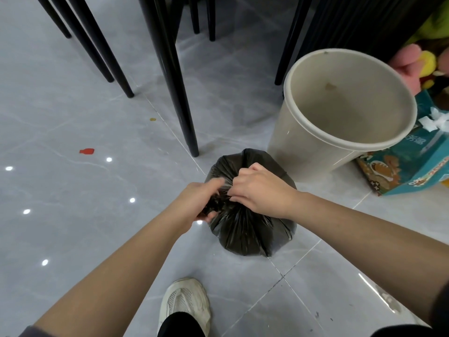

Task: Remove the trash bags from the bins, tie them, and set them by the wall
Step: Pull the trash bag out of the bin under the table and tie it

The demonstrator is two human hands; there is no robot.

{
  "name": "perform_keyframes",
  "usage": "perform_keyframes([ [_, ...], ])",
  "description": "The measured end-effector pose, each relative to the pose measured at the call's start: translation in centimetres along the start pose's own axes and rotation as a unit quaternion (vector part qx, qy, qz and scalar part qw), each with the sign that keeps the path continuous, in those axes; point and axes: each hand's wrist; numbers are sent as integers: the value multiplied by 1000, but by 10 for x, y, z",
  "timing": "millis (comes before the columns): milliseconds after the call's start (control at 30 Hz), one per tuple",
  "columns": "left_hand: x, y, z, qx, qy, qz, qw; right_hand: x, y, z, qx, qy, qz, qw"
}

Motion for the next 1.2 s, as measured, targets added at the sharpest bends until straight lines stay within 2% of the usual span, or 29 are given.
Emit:
perform_keyframes([
  [167,-4,5,-1,108,53,2,993,-4,0,3,27,40,23,999],
  [233,-8,1,1,153,168,-3,974,-5,-1,5,29,53,19,998],
  [267,-10,1,1,173,247,6,953,-5,-2,4,29,55,18,998],
  [333,-11,3,2,198,407,40,891,-2,-3,2,36,51,21,998],
  [367,-10,1,3,217,479,80,847,0,-4,2,47,48,27,997],
  [400,-9,0,3,266,542,148,783,3,-4,4,65,54,37,996],
  [433,-10,0,2,330,590,213,705,3,-5,5,90,74,49,992],
  [467,-9,-1,1,375,626,243,638,3,-5,7,118,104,61,986],
  [500,-9,-3,2,417,637,272,589,2,-5,9,141,136,69,978],
  [567,-10,-6,5,474,623,290,550,0,-4,11,165,186,74,966],
  [700,-11,-9,11,539,587,298,525,-4,-4,13,174,279,82,941],
  [767,-13,-9,13,556,565,292,534,-7,-5,15,161,323,61,930],
  [800,-14,-8,14,561,541,282,559,-9,-5,16,158,354,46,921],
  [833,-15,-8,15,559,505,252,607,-11,-4,15,159,386,36,908],
  [933,-16,-14,15,480,305,90,818,-13,-2,13,174,420,39,890],
  [967,-14,-19,17,430,243,55,868,-13,-1,13,179,415,44,891],
  [1000,-13,-23,20,382,199,34,902,-13,-1,13,185,411,51,891],
  [1100,-12,-27,28,263,92,14,960,-13,-1,14,194,383,65,901],
  [1200,-15,-23,32,164,7,-19,986,-13,-3,11,173,312,78,931],
])
Point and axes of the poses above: each hand's wrist, its own y-axis towards the middle knuckle, its own x-axis out of the palm, z = x × y, and after that the axes turned 7 degrees about -x, right-handed
